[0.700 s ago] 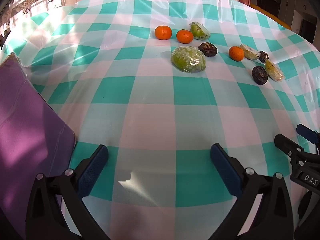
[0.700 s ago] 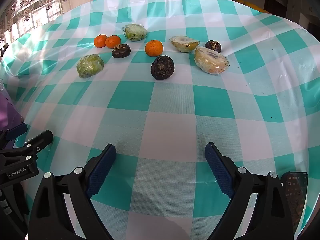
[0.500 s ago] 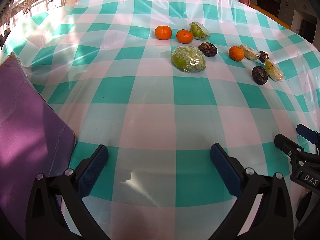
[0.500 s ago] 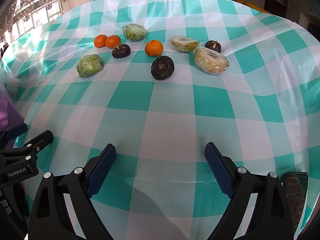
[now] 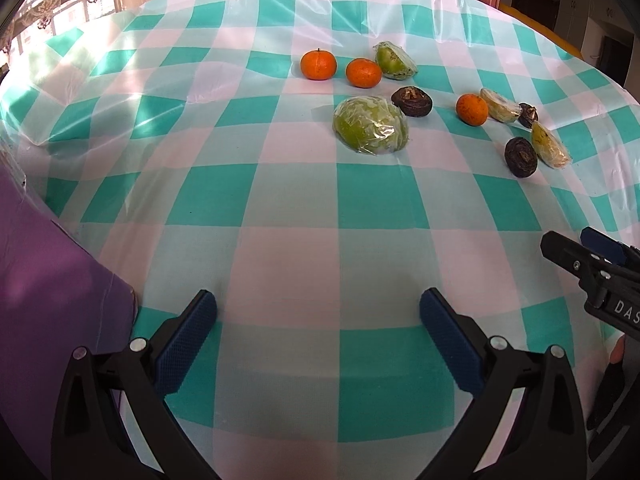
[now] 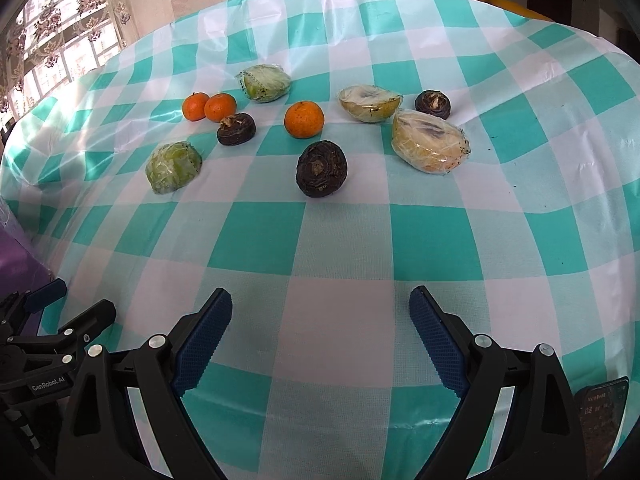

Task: Organize fruits
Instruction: 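Move the left tool to the wrapped green cabbage while the right tool approaches a dark round fruit, then close the left tool on the green cabbage while the right tool closes on the dark fruit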

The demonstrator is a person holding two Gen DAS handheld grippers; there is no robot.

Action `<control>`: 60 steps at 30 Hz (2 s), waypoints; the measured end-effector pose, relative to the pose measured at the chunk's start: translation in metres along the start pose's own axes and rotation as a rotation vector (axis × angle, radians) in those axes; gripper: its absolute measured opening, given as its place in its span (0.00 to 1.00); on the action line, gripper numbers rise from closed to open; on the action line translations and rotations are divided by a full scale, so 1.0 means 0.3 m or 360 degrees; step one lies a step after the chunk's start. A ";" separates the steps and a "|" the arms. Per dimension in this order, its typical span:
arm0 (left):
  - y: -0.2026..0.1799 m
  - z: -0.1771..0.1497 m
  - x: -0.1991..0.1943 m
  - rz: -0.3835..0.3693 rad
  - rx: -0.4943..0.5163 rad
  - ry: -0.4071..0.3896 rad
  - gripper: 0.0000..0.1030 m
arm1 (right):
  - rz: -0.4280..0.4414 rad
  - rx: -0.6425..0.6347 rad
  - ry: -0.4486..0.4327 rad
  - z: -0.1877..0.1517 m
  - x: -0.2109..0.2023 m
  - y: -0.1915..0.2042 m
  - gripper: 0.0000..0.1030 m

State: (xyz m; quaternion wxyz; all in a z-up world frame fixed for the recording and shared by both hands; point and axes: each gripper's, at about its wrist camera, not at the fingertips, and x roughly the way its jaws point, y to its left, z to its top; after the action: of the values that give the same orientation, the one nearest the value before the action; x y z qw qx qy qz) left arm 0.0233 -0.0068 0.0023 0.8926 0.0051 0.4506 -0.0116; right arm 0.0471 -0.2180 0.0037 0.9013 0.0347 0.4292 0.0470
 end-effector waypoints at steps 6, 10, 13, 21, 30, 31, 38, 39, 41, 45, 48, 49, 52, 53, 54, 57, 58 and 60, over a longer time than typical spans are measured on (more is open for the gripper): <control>-0.044 0.126 0.090 -0.0017 0.0009 0.0003 0.98 | -0.0030 0.0049 -0.0027 0.116 0.082 -0.004 0.79; -0.058 0.212 0.142 -0.0008 0.0008 -0.0029 0.93 | -0.0068 0.0022 -0.0010 0.161 0.124 0.016 0.73; -0.059 0.266 0.178 -0.0025 -0.0006 -0.0035 0.90 | -0.0099 -0.0013 0.0001 0.178 0.143 0.033 0.72; -0.091 0.354 0.235 -0.0066 -0.0002 -0.0071 0.78 | -0.0150 -0.0055 0.0004 0.195 0.161 0.068 0.62; -0.120 0.359 0.245 -0.0056 0.0031 -0.0067 0.72 | -0.0167 -0.0063 -0.0005 0.205 0.171 0.114 0.54; -0.120 0.359 0.244 -0.0055 0.0032 -0.0070 0.72 | -0.0166 -0.0065 -0.0007 0.205 0.171 0.118 0.53; -0.127 0.356 0.236 -0.0078 0.0047 -0.0085 0.61 | -0.0129 -0.0077 -0.0022 0.198 0.168 0.117 0.34; -0.124 0.356 0.235 -0.0086 0.0040 -0.0086 0.61 | -0.0112 -0.0068 -0.0024 0.198 0.167 0.112 0.34; -0.116 0.355 0.232 -0.0106 0.0017 -0.0092 0.61 | -0.0074 -0.0053 -0.0027 0.199 0.164 0.105 0.34; -0.088 0.353 0.223 -0.0153 -0.0057 -0.0110 0.60 | 0.0005 -0.0001 -0.0037 0.200 0.157 0.086 0.34; -0.058 0.340 0.206 -0.0211 -0.0143 -0.0136 0.60 | 0.0095 0.0080 -0.0050 0.200 0.151 0.056 0.34; -0.050 0.333 0.197 -0.0234 -0.0164 -0.0148 0.60 | 0.0134 0.0108 -0.0055 0.200 0.148 0.045 0.34; -0.037 0.297 0.165 -0.0286 -0.0199 -0.0172 0.60 | 0.0268 0.0177 -0.0111 0.193 0.127 0.014 0.33; -0.032 0.282 0.153 -0.0309 -0.0212 -0.0177 0.60 | 0.0295 0.0191 -0.0143 0.189 0.113 0.010 0.33; -0.026 0.266 0.141 -0.0330 -0.0225 -0.0179 0.60 | 0.0318 0.0196 -0.0177 0.184 0.097 0.008 0.33; -0.012 0.211 0.104 -0.0377 -0.0260 -0.0177 0.60 | 0.0354 0.0160 -0.0186 0.163 0.072 0.029 0.33; -0.007 0.191 0.090 -0.0390 -0.0269 -0.0179 0.60 | 0.0349 0.0142 -0.0185 0.156 0.063 0.041 0.33; 0.001 0.147 0.059 -0.0415 -0.0291 -0.0184 0.60 | 0.0349 0.0108 -0.0191 0.134 0.043 0.062 0.33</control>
State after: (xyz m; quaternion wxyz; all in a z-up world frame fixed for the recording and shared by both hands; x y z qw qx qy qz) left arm 0.0693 -0.0075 0.0141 0.9048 -0.1352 0.3944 -0.0865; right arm 0.0854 -0.1989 0.0212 0.9131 0.1146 0.3695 0.1286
